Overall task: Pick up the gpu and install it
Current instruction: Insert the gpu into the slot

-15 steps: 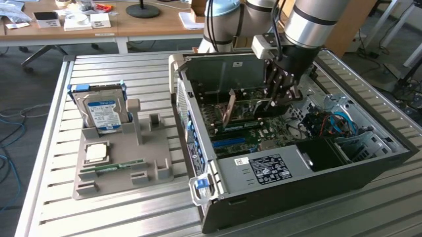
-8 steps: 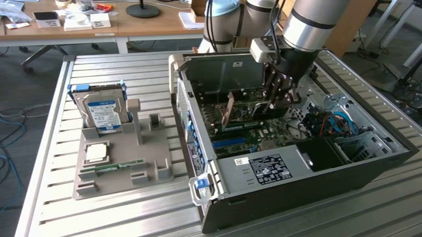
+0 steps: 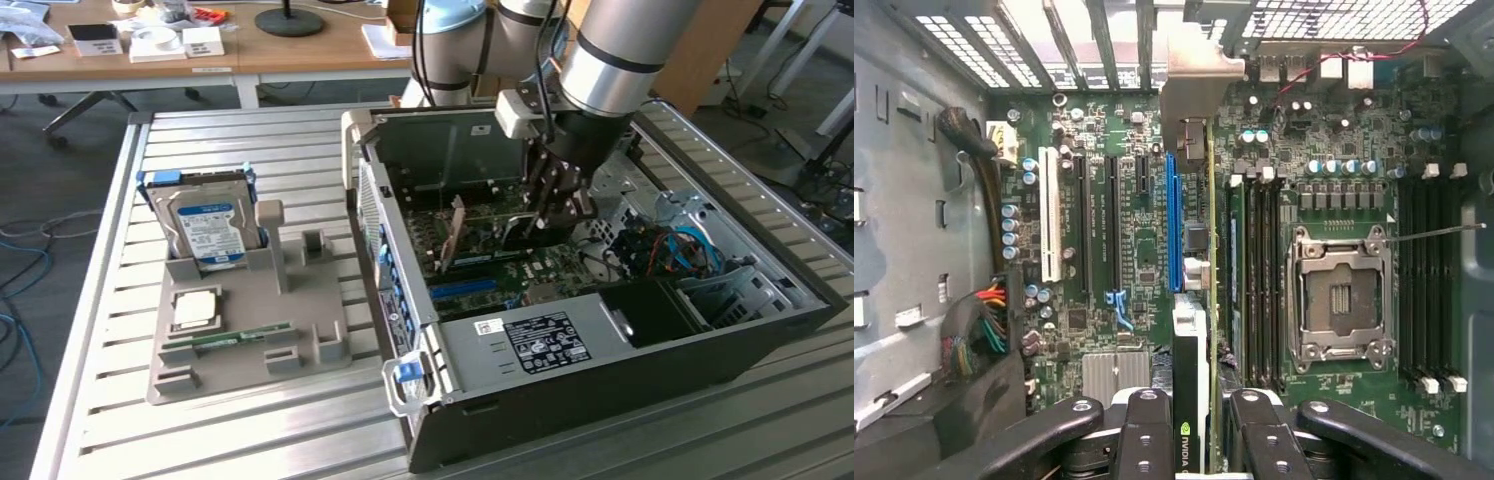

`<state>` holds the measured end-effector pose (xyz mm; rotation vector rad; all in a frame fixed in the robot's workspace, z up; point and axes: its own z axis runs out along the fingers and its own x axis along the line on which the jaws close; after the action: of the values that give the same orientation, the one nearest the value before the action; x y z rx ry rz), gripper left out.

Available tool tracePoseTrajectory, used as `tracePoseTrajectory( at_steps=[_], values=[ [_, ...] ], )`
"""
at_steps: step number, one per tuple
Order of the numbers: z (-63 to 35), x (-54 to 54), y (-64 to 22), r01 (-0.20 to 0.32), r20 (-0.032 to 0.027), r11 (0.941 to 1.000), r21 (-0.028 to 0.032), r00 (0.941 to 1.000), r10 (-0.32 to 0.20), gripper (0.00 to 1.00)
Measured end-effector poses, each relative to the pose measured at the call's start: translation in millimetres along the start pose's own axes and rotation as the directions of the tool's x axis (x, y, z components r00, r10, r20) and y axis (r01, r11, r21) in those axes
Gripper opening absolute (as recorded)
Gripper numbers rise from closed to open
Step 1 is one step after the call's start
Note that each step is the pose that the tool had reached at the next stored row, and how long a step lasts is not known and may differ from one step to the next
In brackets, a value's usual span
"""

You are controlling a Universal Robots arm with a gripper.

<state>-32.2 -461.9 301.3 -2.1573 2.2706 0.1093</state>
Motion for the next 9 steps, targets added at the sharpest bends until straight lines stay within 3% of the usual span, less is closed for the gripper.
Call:
tracePoseTrajectory(
  at_steps=[9],
  values=[
    [4.0, 0.4, 4.4, 0.000, 0.0004, 1.0000, 0.0000, 1.0000, 0.000, 0.27]
  ],
)
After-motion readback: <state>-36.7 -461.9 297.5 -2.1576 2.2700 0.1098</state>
